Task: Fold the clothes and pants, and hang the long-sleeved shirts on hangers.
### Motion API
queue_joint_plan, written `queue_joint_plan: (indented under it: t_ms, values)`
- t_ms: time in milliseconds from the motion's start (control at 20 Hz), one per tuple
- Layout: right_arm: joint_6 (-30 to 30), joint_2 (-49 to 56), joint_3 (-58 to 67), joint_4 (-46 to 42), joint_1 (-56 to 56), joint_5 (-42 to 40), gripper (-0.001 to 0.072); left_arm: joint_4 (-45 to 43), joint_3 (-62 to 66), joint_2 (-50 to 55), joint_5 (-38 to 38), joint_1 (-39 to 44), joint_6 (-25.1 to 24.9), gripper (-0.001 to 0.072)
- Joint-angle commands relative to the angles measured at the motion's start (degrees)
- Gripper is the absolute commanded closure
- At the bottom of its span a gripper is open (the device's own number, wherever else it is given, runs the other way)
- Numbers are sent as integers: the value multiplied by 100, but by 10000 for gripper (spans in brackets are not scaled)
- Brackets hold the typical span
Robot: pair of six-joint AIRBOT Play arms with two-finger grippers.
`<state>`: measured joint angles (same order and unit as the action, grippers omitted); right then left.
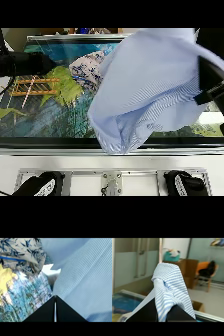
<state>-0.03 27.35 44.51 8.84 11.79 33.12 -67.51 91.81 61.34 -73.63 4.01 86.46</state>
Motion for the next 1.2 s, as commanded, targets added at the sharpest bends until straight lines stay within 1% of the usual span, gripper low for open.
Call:
queue_joint_plan:
  t_ms: [0,200,250,300,500,550,700,800,900,1150]
  values:
    - [-894,-400,22,0,442,-1829,703,-4,-809,-498,382,-7,-9,692]
    - [-1537,-741,22,-24,951,-3687,703,0,-1475,-905,682,-7,-9,691]
    - [-1624,-776,24,-26,1099,-4063,703,0,-1563,-962,673,-7,-9,691]
    - [-1628,-776,24,-140,1257,-4258,703,-2,-1611,-1005,658,-7,-9,691]
    - [-1622,-599,328,-654,1871,-4376,703,-2,-1611,-1060,658,-7,-9,692]
    - [-1504,-466,509,-804,2033,-4387,703,-2,-1611,-1060,658,-7,-11,691]
    - [-887,48,1215,-1508,2511,-4387,703,-2,-1611,-1060,651,-7,-11,691]
    - [-603,498,1829,-1790,2796,-4446,703,-2,-1611,-1060,658,-7,-11,691]
    - [-308,966,2487,-1832,3042,-4535,703,-4,-1611,-1060,649,-7,-11,692]
    - [-269,1912,3713,-1759,3467,-4509,703,-7,-1611,-1060,605,-7,-11,691]
